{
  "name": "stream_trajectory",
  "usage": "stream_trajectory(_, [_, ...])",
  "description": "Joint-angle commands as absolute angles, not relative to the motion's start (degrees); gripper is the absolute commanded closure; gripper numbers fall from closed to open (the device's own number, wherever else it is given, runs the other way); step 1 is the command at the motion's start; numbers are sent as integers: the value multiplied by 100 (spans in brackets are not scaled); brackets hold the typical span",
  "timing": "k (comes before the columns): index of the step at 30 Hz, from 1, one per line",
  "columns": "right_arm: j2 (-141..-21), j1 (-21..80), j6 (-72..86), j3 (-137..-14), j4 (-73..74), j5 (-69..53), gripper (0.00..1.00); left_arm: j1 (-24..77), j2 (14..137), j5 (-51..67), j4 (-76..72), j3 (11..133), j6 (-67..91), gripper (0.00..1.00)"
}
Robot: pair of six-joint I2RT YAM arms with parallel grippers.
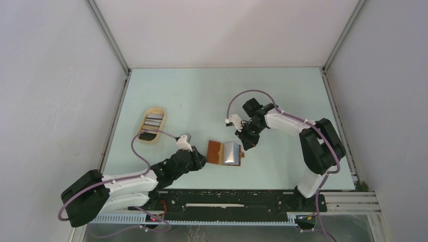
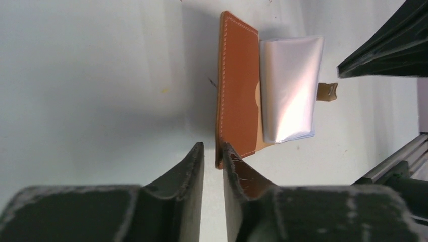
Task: Put the credit cards into the card holder
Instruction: Open the card holder at the center of the board.
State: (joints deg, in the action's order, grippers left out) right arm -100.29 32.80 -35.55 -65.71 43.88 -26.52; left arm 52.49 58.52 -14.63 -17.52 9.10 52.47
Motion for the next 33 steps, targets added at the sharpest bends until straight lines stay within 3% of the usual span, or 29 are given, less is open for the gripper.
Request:
stream_trajectory(1, [-9528, 3129, -3554, -6743, 4543, -3245, 87, 5229, 5321, -1575, -1121, 1044, 5008, 71])
stream_trajectory(8, [-8909, 2901, -3742, -6741, 4683, -4172, 84, 5222, 3788, -1395, -168, 1411, 4512, 48])
stream_trajectory(14, [-8514, 2635, -3594, -6741, 4735, -4892, 82, 5277, 3322, -181, -653, 1863, 4348, 43])
stream_trajectory(18, [-8710, 2485, -3504, -6741, 4734, -5068, 82, 5675, 4275, 28, -1099, 2513, 4128, 43])
stream_trajectory(26, [-8521, 1804, -3336, -6739, 4753, -5280, 83, 6532, 6889, -1751, -399, 3883, 3120, 41])
stream_trajectory(33, [-8372, 1646, -3280, -6719, 4748, -5444, 83, 6721, 7949, -2783, -104, 4440, 3021, 26])
